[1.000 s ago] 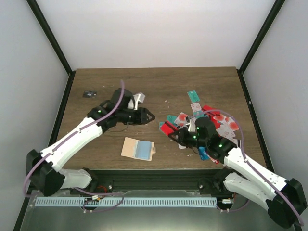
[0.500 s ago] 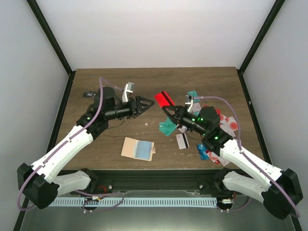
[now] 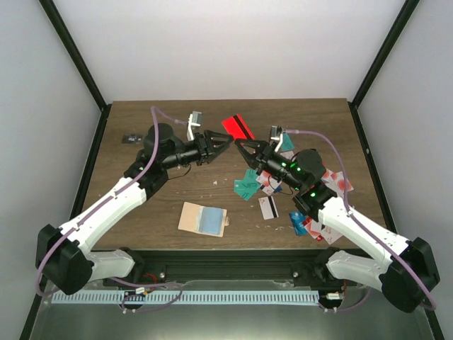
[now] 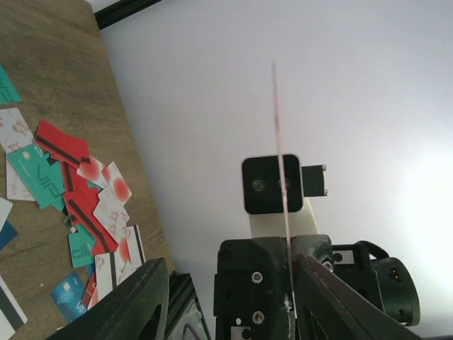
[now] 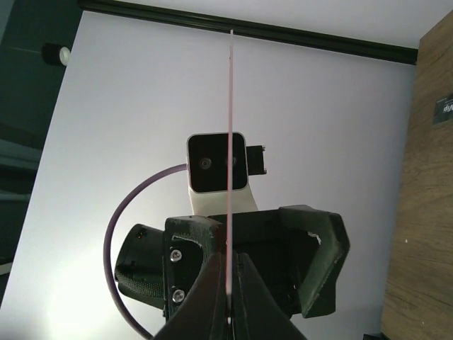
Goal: Put the credit cards into the card holder
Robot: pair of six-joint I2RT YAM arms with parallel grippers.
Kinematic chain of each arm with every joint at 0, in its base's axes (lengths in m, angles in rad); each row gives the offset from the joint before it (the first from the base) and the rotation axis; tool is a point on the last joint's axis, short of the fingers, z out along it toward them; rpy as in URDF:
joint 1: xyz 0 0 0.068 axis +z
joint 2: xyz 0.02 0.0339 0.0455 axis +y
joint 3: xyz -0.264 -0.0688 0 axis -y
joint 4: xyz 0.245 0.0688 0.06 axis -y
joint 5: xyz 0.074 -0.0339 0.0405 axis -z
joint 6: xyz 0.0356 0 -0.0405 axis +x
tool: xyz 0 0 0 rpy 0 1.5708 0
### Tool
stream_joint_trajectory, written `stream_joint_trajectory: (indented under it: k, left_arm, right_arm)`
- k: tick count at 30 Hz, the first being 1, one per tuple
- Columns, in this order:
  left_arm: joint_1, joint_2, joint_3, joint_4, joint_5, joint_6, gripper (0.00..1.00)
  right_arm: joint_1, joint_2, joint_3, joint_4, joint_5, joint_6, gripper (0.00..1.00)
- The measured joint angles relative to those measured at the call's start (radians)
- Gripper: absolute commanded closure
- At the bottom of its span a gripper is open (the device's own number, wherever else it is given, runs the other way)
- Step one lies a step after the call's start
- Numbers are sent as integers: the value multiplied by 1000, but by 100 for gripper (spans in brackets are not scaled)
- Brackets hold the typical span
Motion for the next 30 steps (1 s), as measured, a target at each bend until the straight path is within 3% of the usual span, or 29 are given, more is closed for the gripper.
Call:
stream_joint_trajectory:
  k: [10, 17, 21, 22, 26, 30]
  left_arm:
    - [0, 11, 0, 92, -8, -34, 66]
    - [0, 33, 5, 144, -14, -64, 93]
    - [0, 55, 10, 163, -13, -74, 96]
    - [2, 55, 10, 159, -14, -72, 96]
    - [11, 55, 28, 91, -11, -41, 96]
    - [58, 43, 43, -50, 11, 46, 96]
  right_arm:
    - [-2, 6, 5, 15, -18, 16, 99]
    - [-2, 23, 6, 31, -33, 22, 99]
    - [-4, 36, 6, 30, -42, 27, 99]
    - [-5, 41, 7, 29, -49, 27, 95]
    - [-13, 46, 21, -24, -73, 5, 63]
    - [-38, 43, 66, -199, -132, -90, 56]
